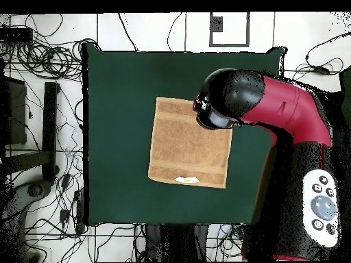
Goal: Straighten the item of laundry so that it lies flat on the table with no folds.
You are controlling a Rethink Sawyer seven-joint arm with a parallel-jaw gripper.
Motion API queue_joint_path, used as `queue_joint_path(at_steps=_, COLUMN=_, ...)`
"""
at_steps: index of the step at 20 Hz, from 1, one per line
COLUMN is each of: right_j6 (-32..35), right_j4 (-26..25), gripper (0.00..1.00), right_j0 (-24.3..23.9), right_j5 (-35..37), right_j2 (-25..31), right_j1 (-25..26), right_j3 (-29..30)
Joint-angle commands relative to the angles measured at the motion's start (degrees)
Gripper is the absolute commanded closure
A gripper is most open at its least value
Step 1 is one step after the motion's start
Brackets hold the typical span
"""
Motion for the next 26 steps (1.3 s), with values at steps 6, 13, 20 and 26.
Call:
queue_joint_path(at_steps=6, right_j6=-8.31, right_j4=-4.89, gripper=0.00, right_j0=0.06, right_j5=-0.20, right_j2=5.91, right_j1=1.03, right_j3=11.24)
queue_joint_path(at_steps=13, right_j6=-7.99, right_j4=-6.25, gripper=0.00, right_j0=-0.40, right_j5=-1.16, right_j2=6.48, right_j1=1.70, right_j3=11.43)
queue_joint_path(at_steps=20, right_j6=-7.17, right_j4=-7.72, gripper=0.00, right_j0=-0.13, right_j5=-2.06, right_j2=6.58, right_j1=2.98, right_j3=10.92)
queue_joint_path(at_steps=26, right_j6=-6.74, right_j4=-8.18, gripper=0.00, right_j0=0.41, right_j5=-1.41, right_j2=6.33, right_j1=3.18, right_j3=10.54)
